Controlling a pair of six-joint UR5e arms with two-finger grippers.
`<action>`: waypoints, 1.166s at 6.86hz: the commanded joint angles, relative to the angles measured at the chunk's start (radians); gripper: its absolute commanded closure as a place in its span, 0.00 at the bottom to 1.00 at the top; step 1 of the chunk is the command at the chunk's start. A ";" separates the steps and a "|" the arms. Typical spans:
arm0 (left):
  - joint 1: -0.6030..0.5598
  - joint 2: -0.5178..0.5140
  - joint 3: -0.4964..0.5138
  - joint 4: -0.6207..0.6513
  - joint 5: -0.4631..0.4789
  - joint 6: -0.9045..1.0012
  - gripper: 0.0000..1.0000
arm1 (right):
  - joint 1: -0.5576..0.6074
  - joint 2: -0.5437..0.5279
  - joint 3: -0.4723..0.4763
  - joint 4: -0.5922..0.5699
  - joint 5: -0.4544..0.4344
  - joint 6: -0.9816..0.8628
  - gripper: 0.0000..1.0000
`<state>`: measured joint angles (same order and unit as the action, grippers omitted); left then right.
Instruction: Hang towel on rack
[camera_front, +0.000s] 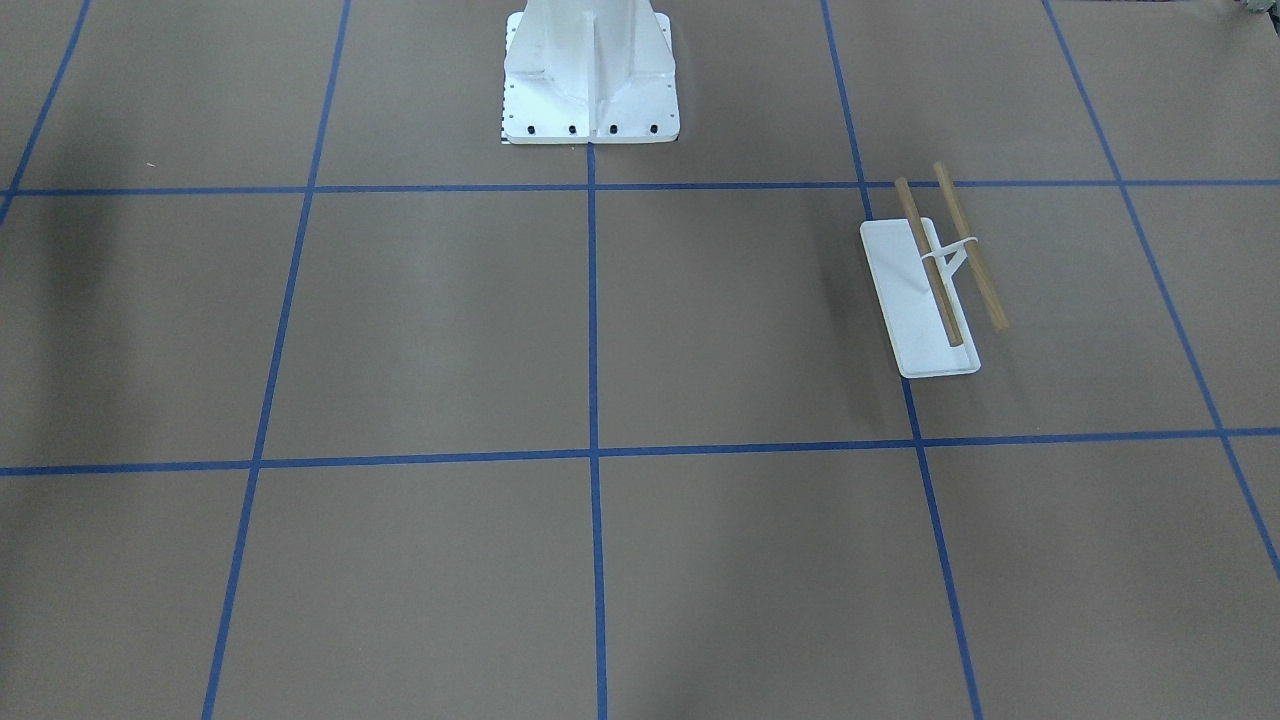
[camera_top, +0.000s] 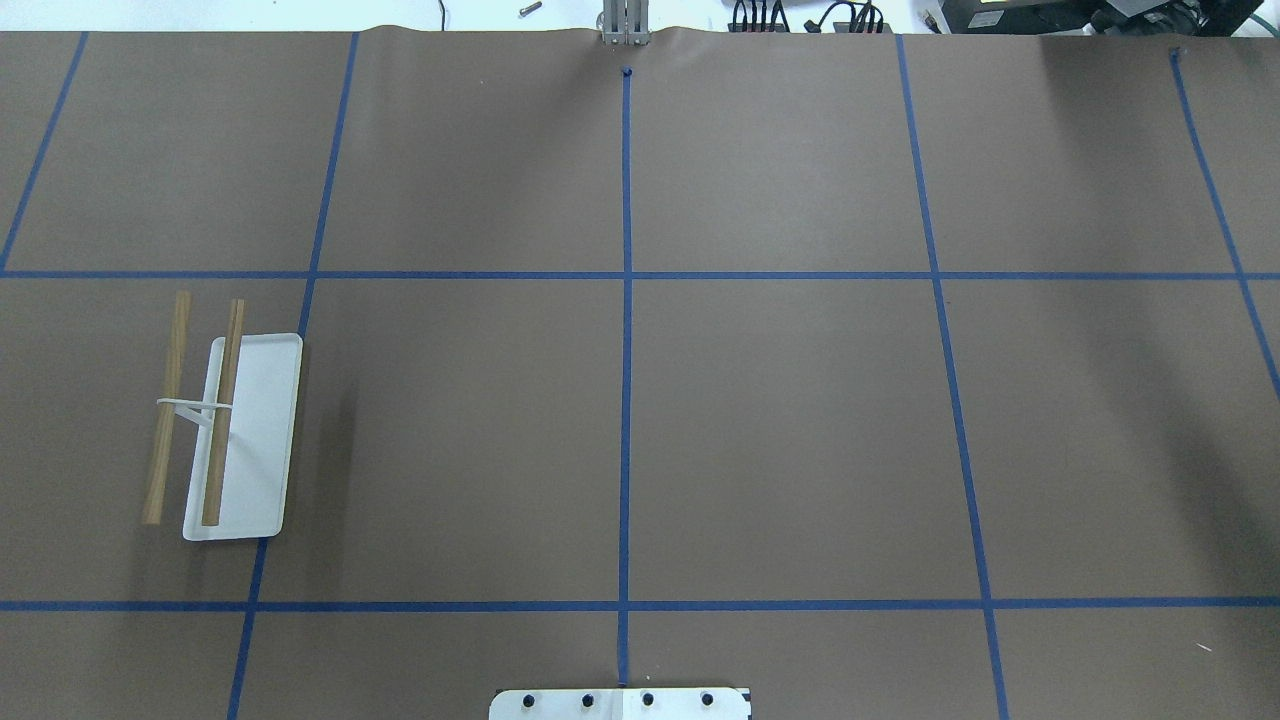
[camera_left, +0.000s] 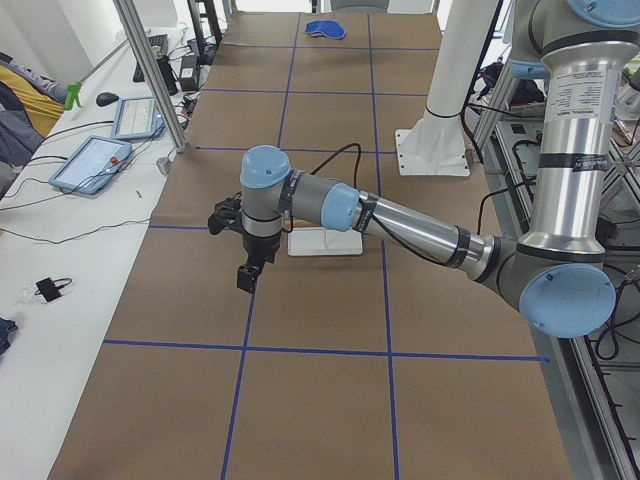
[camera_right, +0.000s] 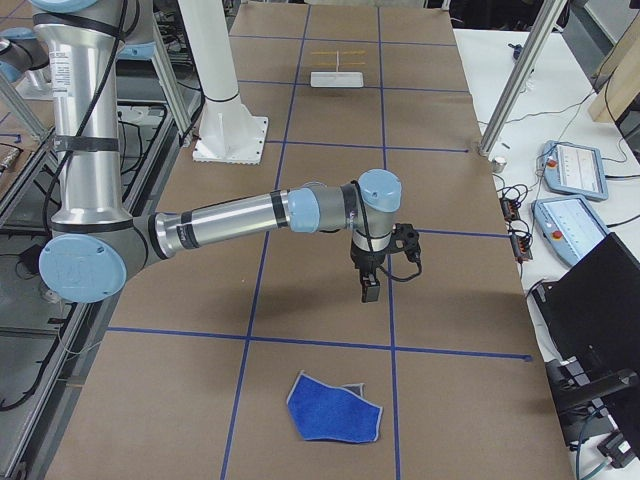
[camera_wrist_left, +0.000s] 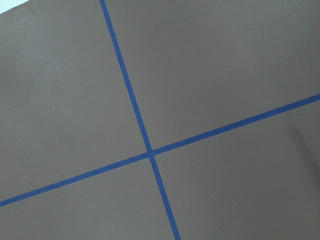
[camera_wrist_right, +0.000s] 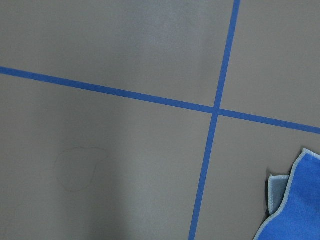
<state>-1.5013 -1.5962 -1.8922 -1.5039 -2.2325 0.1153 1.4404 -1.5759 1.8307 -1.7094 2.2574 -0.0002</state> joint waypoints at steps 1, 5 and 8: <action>0.001 0.051 -0.014 -0.075 -0.003 0.003 0.02 | 0.000 -0.001 0.002 0.001 0.011 0.009 0.00; 0.001 0.071 0.008 -0.101 -0.003 0.000 0.02 | -0.001 -0.003 -0.008 0.001 0.013 0.002 0.00; -0.001 0.107 0.011 -0.101 -0.079 0.003 0.02 | -0.001 -0.007 -0.031 0.001 0.031 -0.001 0.00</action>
<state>-1.5016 -1.4998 -1.8851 -1.6052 -2.2613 0.1172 1.4389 -1.5811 1.8115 -1.7089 2.2868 0.0000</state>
